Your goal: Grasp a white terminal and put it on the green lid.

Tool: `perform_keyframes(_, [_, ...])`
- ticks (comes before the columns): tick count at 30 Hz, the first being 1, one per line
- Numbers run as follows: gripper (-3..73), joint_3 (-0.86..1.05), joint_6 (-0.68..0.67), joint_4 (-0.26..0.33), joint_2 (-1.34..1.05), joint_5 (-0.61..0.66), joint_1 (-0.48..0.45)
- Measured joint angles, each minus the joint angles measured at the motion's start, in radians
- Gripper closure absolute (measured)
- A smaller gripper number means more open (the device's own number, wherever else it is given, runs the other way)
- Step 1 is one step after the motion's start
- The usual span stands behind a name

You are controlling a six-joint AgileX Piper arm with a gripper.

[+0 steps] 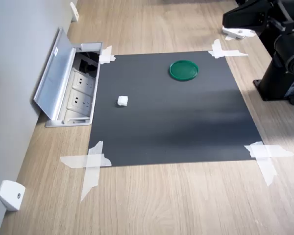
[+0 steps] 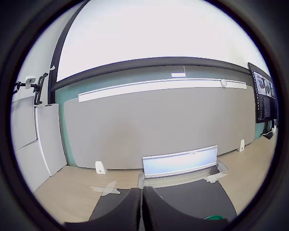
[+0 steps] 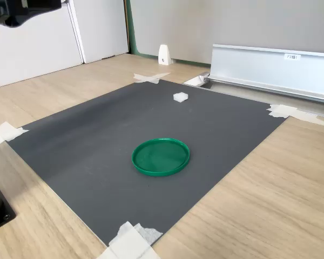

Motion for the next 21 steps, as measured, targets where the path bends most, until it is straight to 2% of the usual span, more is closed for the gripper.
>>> perform_keyframes(21, [70.3, 0.000, 0.000, 0.010, 0.000, 0.000, 0.000])
